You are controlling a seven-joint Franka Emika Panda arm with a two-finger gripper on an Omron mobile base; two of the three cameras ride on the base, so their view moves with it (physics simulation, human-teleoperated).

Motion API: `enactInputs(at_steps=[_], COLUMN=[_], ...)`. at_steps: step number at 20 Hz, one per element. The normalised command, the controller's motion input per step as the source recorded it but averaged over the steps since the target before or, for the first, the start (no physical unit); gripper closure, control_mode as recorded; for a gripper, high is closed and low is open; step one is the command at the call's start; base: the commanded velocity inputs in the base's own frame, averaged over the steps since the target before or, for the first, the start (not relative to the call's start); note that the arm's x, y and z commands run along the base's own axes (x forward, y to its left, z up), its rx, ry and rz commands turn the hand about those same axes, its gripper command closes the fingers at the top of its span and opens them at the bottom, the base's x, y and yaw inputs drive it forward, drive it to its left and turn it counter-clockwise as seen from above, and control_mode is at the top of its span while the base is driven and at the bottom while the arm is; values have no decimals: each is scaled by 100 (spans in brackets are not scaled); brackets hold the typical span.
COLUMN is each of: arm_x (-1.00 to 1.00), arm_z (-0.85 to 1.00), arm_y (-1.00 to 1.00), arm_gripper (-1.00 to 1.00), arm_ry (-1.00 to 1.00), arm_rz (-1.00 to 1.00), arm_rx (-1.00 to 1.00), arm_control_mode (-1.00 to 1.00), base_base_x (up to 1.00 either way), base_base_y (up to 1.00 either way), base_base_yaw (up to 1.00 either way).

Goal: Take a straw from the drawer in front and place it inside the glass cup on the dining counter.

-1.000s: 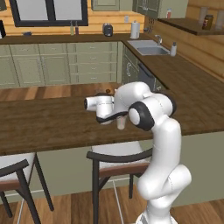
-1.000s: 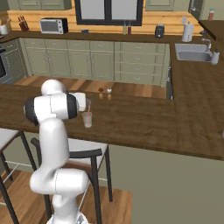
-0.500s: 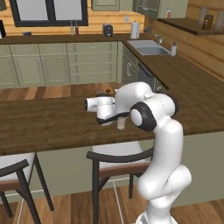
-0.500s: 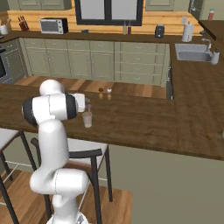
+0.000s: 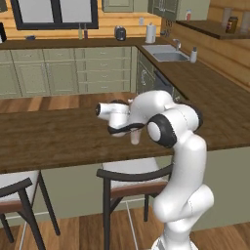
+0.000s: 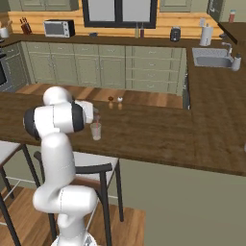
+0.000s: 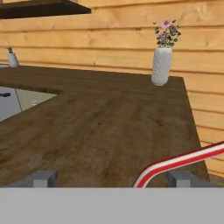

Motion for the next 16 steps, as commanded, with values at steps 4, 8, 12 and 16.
enactInputs(at_steps=[4, 8, 12, 16], arm_x=[-1, -13, -30, -23], arm_z=[0, 0, 2, 15], arm_y=[0, 4, 14, 12], arm_gripper=[-100, -100, -100, -100], arm_ry=[9, 8, 7, 9], arm_rz=[0, 0, 0, 0], arm_rx=[28, 29, 26, 27], arm_control_mode=[-100, -100, -100, -100], base_base_x=[0, 0, 0, 0], base_base_y=[0, 0, 0, 0], base_base_yaw=[0, 0, 0, 0])
